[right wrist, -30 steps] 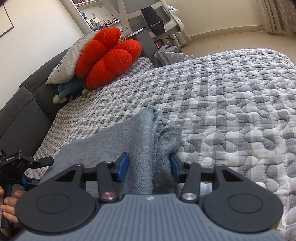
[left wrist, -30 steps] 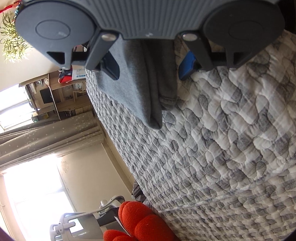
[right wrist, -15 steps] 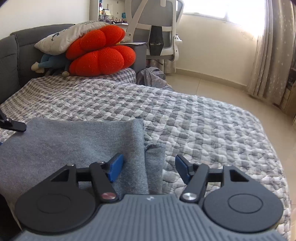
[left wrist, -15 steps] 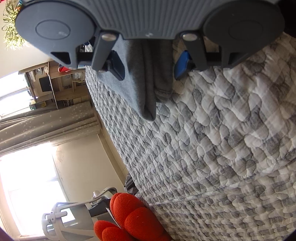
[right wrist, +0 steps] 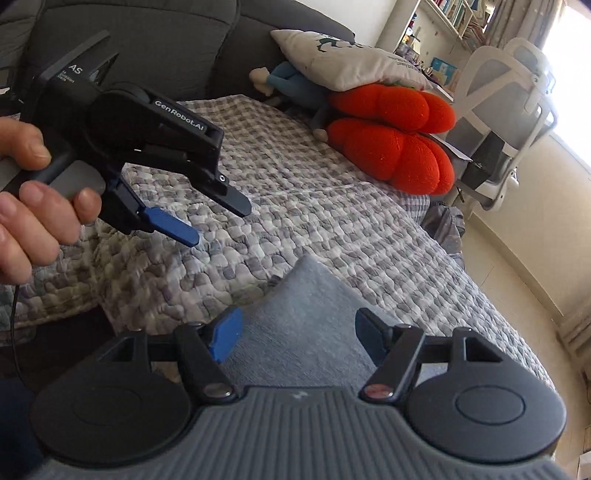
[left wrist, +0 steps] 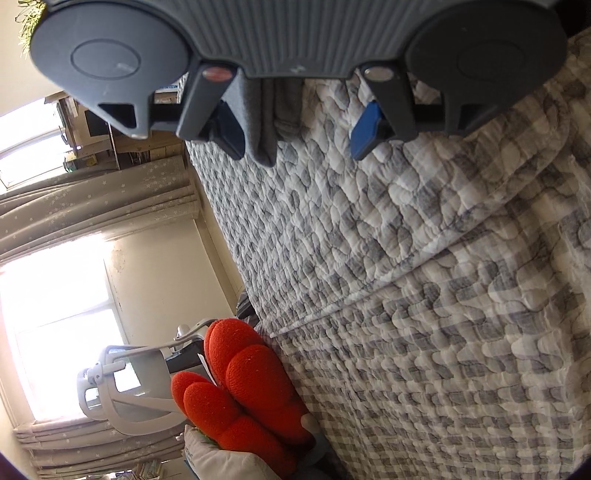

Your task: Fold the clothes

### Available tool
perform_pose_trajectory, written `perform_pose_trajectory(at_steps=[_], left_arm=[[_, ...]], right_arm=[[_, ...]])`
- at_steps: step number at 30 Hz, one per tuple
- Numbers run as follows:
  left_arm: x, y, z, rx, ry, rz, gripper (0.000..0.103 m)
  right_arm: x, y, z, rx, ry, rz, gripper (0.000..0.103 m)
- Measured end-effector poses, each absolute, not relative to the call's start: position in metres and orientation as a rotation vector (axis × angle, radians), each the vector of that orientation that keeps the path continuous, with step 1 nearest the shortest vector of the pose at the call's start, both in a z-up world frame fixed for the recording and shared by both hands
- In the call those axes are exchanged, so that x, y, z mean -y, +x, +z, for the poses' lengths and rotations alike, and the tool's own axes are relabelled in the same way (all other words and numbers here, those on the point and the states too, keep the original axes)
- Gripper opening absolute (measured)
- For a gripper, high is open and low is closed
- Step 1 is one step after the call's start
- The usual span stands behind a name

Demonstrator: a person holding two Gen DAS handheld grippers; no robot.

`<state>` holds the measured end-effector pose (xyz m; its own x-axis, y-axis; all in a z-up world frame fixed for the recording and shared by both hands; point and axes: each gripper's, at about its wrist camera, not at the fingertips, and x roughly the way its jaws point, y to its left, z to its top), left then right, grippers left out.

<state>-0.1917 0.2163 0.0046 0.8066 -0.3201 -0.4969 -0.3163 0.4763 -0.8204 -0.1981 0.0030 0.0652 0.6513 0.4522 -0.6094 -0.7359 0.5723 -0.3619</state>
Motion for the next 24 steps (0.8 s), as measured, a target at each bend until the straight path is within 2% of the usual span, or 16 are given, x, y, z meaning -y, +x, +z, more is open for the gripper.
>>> perform_pose_trajectory(at_steps=[3, 5, 10, 14, 20, 24], left_arm=[[-0.223, -0.201, 0.004, -0.659, -1.097, -0.009, 0.066], [-0.226, -0.205, 0.002, -0.668, -1.101, -0.025, 0.066], [-0.239, -0.211, -0.007, -0.66, -1.133, -0.038, 0.068], [-0.239, -0.205, -0.012, -0.671, -1.16, -0.068, 0.07], [-0.217, -0.183, -0.011, -0.684, -1.162, -0.137, 0.078], [-0.188, -0.161, -0.007, -0.711, -1.116, -0.184, 0.08]], right_arm=[[-0.032, -0.192, 0.056, -0.557, -0.676, 0.677, 0.065], [-0.045, -0.182, 0.043, -0.642, -0.688, 0.651, 0.05], [-0.054, -0.172, 0.017, -0.66, -0.755, 0.553, 0.043], [-0.031, -0.155, 0.027, -0.705, -0.558, 0.556, 0.022], [0.018, -0.13, 0.044, -0.769, -0.178, 0.589, 0.019], [0.032, -0.136, 0.046, -0.78, -0.077, 0.615, 0.019]])
